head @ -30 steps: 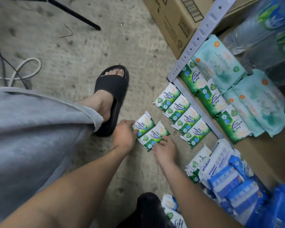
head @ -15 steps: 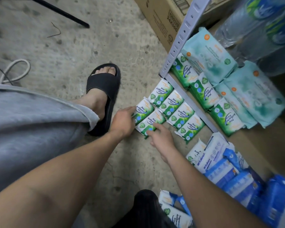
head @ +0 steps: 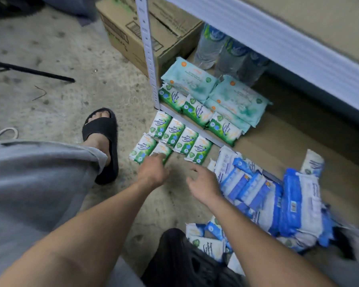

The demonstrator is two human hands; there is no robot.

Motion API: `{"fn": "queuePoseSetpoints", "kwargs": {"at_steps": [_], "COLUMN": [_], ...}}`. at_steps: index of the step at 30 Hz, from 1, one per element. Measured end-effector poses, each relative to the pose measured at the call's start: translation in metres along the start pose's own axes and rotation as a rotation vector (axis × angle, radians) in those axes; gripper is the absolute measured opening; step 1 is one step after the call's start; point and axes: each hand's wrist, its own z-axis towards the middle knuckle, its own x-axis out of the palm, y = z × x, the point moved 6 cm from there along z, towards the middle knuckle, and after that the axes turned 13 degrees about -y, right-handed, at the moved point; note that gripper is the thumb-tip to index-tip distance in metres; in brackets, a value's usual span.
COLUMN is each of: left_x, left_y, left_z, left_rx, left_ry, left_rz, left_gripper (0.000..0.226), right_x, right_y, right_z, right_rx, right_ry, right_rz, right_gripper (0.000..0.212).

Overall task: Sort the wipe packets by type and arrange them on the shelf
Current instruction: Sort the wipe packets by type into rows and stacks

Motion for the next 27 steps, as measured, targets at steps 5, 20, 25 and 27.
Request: {"fn": "queuePoseSetpoints", "kwargs": {"at_steps": [5,20,25,27], "left_x": [0.008,0.072,0.095,0.097], "left_y": [-0.061,-0.107,-0.088,-0.089], "left_z": [-0.041,-0.152,-0.163,-0.158], "left_rx": [0.15,0.215,0.1,0.071], "left_ry": [0.046,0.184,0.238,0.229], "left_rz": [0.045,0.031,0.041,0.029], "left_gripper": [0.054,0.046,0.044,0.043], "right_x": [-0.044,-0.099,-0.1,-0.102], "right_y": [-0.045,-0.221,-0.245,-0.245], "right_z": [-0.039,-0.155,-0.16,-0.153], "right_rx": [0.064,0.38,0.492,0.485], "right_ry": [-0.119,-0.234,-0.247,-0.264], "right_rz": [0.063,0.142,0.251,0.282], "right_gripper": [0.038,0.037,0.038,0.038]}}
